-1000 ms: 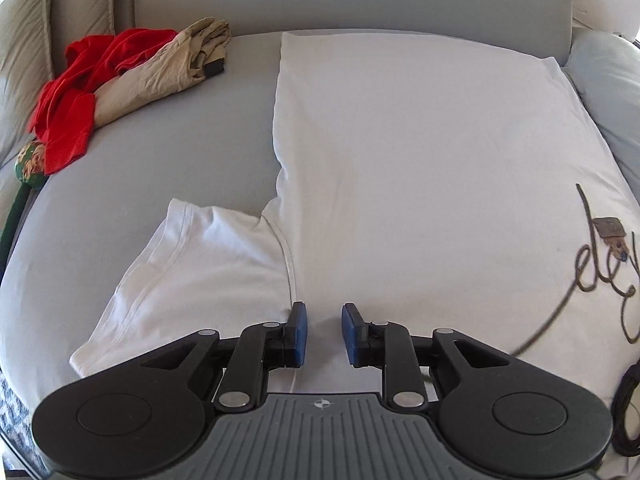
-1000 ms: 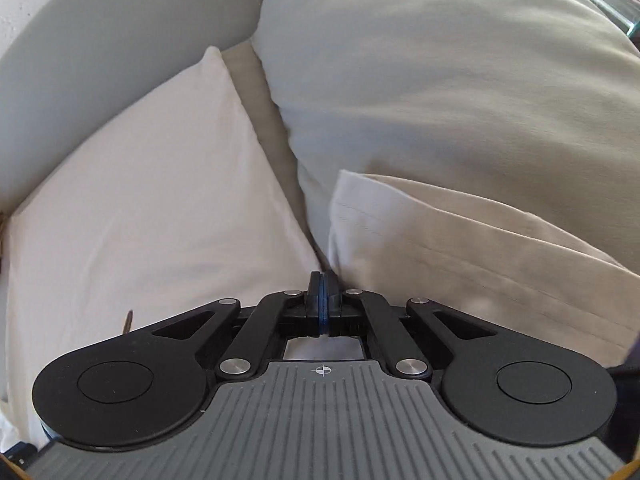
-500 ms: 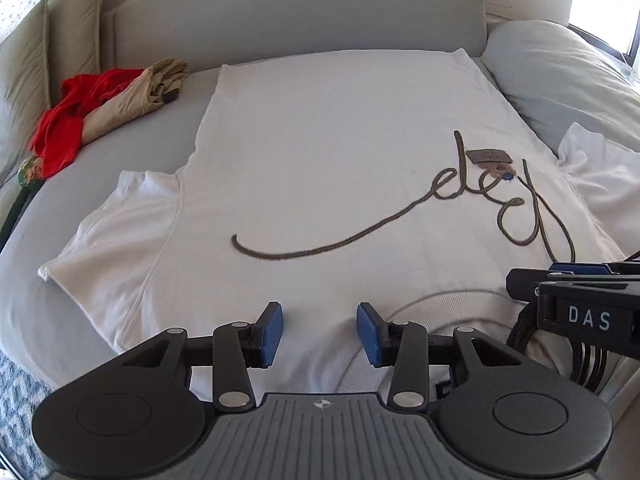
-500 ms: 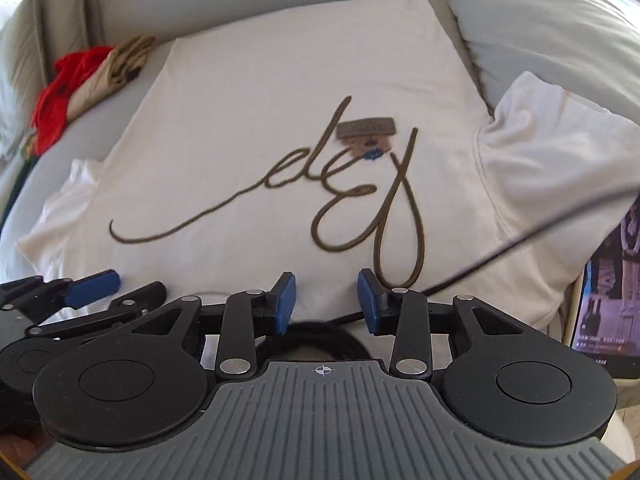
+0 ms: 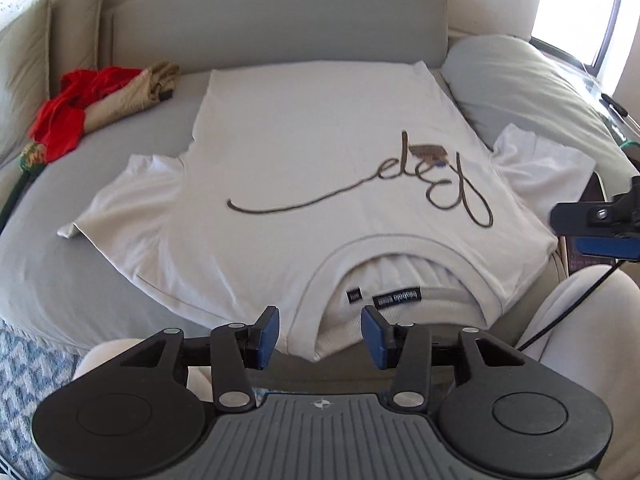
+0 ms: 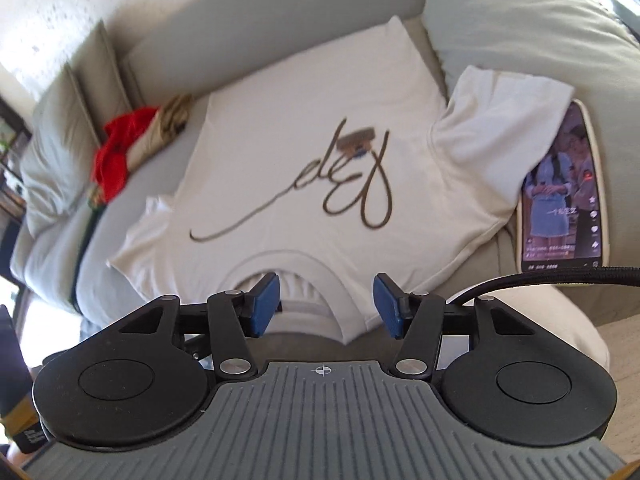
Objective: Fold clothes
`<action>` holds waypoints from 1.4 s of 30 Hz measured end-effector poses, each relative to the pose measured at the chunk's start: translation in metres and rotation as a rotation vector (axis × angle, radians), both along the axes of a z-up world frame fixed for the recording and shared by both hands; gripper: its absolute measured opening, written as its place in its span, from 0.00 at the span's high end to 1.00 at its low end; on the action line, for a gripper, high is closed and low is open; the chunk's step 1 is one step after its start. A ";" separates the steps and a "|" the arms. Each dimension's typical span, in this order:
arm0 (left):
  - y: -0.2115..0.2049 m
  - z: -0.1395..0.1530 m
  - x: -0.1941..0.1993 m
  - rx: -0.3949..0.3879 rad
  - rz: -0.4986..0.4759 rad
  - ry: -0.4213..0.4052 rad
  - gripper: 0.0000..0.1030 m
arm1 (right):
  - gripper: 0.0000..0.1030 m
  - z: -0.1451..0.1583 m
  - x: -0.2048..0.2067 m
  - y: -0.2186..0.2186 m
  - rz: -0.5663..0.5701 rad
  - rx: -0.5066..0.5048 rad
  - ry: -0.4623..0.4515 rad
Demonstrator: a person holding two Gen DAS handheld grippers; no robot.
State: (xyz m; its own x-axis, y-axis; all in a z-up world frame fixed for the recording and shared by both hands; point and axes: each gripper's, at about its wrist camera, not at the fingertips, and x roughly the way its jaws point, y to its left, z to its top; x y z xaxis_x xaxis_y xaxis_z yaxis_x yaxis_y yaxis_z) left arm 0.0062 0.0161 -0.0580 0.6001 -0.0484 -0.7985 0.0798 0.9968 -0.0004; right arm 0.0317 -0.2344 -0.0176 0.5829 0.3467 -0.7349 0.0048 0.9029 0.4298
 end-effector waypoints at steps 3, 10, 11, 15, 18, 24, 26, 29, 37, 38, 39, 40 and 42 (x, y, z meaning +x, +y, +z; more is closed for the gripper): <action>0.003 0.005 0.001 -0.016 0.029 -0.037 0.56 | 0.43 0.008 -0.010 -0.038 -0.120 0.097 -0.038; 0.010 0.014 0.005 -0.074 0.075 -0.049 0.56 | 0.42 0.001 -0.017 -0.129 -0.443 0.457 -0.117; 0.011 0.015 0.006 -0.084 0.077 -0.048 0.55 | 0.39 0.000 -0.016 -0.138 -0.476 0.505 -0.123; 0.010 0.022 0.010 -0.122 0.074 -0.042 0.53 | 0.27 -0.014 0.003 -0.155 -0.578 0.536 -0.085; 0.003 0.028 0.012 -0.165 0.049 -0.041 0.53 | 0.35 -0.034 0.025 -0.160 -0.652 0.518 -0.058; 0.004 0.065 0.021 -0.364 0.033 -0.056 0.54 | 0.58 -0.039 0.052 -0.160 -0.692 0.426 -0.079; 0.008 0.082 0.024 -0.456 0.016 -0.056 0.54 | 0.57 -0.019 0.044 -0.164 -0.712 0.451 -0.121; 0.009 0.099 0.026 -0.524 -0.012 -0.035 0.53 | 0.46 0.027 0.026 -0.165 -0.716 0.372 -0.174; -0.040 0.042 0.033 -0.331 -0.107 0.056 0.50 | 0.09 0.040 0.048 -0.145 -0.456 -0.023 0.049; -0.047 0.034 0.033 -0.292 -0.124 0.066 0.51 | 0.12 0.026 0.052 -0.147 -0.450 0.039 0.083; -0.049 0.032 0.031 -0.291 -0.142 0.071 0.51 | 0.13 0.012 0.053 -0.151 -0.455 0.133 0.099; -0.051 0.029 0.029 -0.290 -0.159 0.073 0.50 | 0.14 -0.003 0.052 -0.158 -0.462 0.285 0.087; -0.051 0.032 0.025 -0.290 -0.187 0.051 0.49 | 0.17 -0.031 0.048 -0.173 -0.459 0.661 0.032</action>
State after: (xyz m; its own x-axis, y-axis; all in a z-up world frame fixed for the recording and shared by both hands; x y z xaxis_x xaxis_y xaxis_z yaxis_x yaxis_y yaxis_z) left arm 0.0317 -0.0353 -0.0264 0.5191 -0.3826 -0.7643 0.2534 0.9229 -0.2899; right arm 0.0799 -0.4078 -0.0483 0.7548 0.4472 -0.4799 0.3349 0.3665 0.8681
